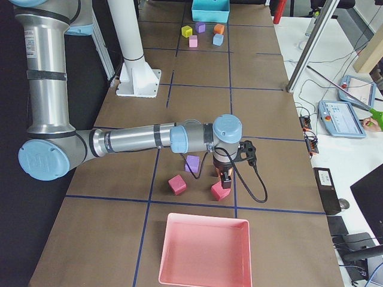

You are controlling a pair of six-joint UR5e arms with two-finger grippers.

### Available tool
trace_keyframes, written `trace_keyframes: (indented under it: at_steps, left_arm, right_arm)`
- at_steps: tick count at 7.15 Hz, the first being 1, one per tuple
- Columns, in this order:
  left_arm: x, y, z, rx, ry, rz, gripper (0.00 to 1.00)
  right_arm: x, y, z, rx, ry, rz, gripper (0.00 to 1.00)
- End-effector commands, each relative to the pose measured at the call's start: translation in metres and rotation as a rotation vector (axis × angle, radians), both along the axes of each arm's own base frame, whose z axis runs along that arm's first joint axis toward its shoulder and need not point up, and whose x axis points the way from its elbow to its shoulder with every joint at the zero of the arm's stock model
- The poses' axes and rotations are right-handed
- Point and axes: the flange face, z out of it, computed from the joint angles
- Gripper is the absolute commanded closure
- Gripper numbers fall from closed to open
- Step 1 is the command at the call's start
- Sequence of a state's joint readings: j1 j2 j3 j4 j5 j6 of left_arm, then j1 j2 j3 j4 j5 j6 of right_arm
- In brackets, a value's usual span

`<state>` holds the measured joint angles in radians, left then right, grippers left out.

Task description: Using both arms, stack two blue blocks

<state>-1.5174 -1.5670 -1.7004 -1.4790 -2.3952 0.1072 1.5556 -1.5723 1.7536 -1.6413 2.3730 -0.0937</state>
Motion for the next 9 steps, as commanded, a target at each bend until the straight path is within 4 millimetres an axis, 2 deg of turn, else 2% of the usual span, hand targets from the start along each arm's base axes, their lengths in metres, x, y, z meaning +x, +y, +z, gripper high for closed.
trace_keyframes:
  at_steps: [1, 2, 3, 4, 5, 7, 8, 9]
  left_arm:
    - [-0.001, 0.006, 0.001, 0.016, -0.002, 0.008, 0.0]
    - [-0.002, 0.006, -0.005, 0.018, -0.009, 0.002, 0.0]
    - [-0.001, 0.006, 0.0, -0.003, -0.008, -0.01, 0.0]
    - [0.0, 0.006, -0.01, 0.011, 0.002, -0.01, 0.0]
    - [0.0, 0.006, 0.002, -0.007, 0.002, -0.009, 0.0]
    - [0.0, 0.013, 0.002, -0.002, 0.003, -0.007, 0.0]
    - [0.0, 0.017, 0.006, -0.007, 0.005, -0.005, 0.0]
    - [0.002, 0.017, 0.004, -0.01, 0.039, -0.004, 0.0]
  right_arm:
    - [0.001, 0.013, -0.002, 0.018, 0.012, -0.023, 0.0]
    - [-0.009, 0.012, -0.001, 0.017, 0.013, -0.047, 0.0]
    - [-0.011, 0.014, 0.001, 0.011, 0.004, -0.047, 0.0]
    - [-0.011, 0.016, 0.001, 0.01, 0.001, -0.048, 0.0]
    - [-0.011, 0.018, 0.005, 0.004, 0.004, -0.047, 0.0]
    - [-0.015, 0.025, 0.005, -0.009, -0.053, -0.048, 0.0]
    - [-0.049, 0.015, -0.024, 0.107, -0.065, -0.103, 0.0]
    - [-0.099, 0.011, -0.043, 0.024, -0.079, -0.063, 0.0]
